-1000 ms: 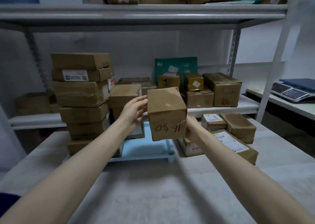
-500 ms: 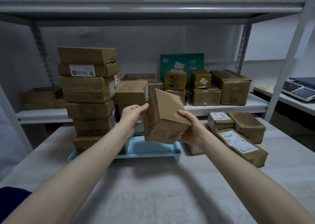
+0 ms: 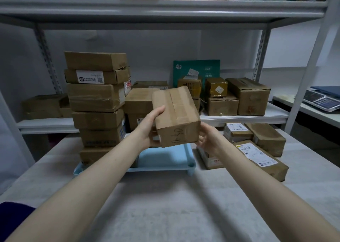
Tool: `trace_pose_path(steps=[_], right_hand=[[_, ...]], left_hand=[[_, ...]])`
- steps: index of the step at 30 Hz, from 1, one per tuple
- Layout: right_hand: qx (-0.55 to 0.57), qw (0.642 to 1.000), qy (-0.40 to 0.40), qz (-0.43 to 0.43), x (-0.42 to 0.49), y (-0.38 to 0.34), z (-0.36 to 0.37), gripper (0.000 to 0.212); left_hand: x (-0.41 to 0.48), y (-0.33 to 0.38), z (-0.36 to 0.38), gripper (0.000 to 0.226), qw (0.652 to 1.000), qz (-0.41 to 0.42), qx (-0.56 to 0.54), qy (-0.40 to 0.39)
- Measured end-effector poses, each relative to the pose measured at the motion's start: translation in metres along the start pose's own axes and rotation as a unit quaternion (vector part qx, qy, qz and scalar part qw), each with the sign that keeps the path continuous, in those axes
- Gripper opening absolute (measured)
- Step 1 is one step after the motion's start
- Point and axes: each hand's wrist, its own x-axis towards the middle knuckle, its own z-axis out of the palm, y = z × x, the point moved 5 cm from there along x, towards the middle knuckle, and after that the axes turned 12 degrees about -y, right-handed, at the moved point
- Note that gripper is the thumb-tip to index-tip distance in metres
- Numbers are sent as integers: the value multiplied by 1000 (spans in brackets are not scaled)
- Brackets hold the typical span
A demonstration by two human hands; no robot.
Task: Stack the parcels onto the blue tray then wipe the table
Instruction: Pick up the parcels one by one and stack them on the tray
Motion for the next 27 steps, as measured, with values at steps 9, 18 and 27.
trace_pose_path(steps=[9, 18, 27], right_hand=[[-360, 925, -40, -116, -24, -35, 38, 99], [-561, 808, 121, -137, -38, -58, 68, 124], [-295, 943, 89, -128, 10, -95, 73, 136]], left_hand=[[-3, 31, 11, 99, 985, 115, -27, 123], [-5, 61, 40, 131, 972, 67, 159, 159], [-39, 97, 32, 50, 952, 205, 186, 129]])
